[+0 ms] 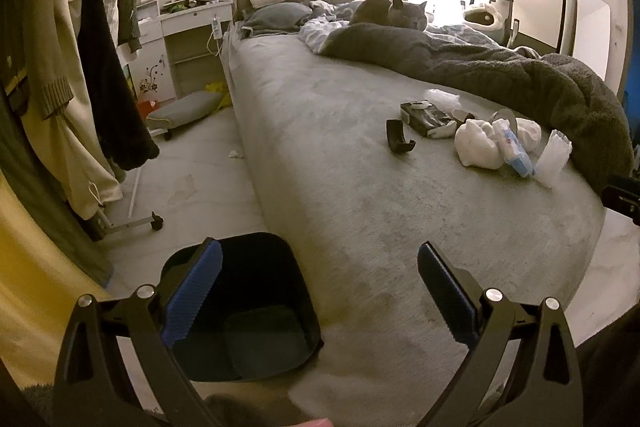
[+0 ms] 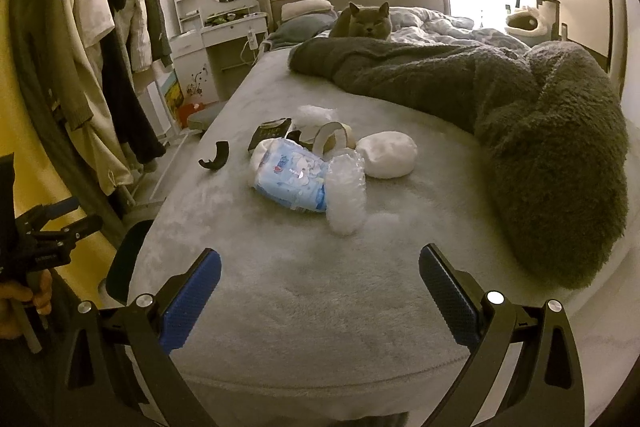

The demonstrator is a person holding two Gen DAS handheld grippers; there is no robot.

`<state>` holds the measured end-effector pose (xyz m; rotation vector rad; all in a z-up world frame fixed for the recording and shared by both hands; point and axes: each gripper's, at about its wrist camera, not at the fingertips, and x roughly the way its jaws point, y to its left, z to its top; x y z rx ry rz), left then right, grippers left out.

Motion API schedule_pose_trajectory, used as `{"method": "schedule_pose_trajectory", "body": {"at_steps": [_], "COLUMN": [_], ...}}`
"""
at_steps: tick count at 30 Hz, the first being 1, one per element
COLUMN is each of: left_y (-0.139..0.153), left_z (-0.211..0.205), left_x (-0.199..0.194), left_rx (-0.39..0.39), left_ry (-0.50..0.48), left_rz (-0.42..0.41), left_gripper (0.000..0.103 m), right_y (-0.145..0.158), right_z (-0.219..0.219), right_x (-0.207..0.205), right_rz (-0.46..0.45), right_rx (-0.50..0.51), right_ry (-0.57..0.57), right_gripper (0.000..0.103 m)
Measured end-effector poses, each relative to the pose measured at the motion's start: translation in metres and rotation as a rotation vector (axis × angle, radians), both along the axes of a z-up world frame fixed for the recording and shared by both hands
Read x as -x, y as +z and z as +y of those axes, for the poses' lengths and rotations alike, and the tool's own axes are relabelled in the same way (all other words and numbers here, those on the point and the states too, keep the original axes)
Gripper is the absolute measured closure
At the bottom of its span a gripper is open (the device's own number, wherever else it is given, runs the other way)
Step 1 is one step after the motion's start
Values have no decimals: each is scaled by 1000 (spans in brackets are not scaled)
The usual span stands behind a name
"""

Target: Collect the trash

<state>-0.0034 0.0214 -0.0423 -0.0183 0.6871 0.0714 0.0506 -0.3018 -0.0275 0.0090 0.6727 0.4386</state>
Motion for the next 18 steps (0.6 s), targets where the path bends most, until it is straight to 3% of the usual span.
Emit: {"method": "schedule_pose_trajectory", "body": {"at_steps": [9, 12, 18], "left_y": [10, 13, 5], "left_z": [6, 3, 8], "left_x": [1, 2, -13], "left_rx": [20, -33, 12], "left_ry": [-57, -123, -185], "left_rz": [4, -33, -52], "left_gripper": [3, 3, 3], "right_y": [-5, -5, -6], "right_z": [-3, 1, 15], "right_x": [-3, -4, -10], "right_rz": [17, 22, -19], "right_rx": [18, -1, 58], "right_ry": [-24, -3, 1], "right_gripper": [3, 3, 4]}}
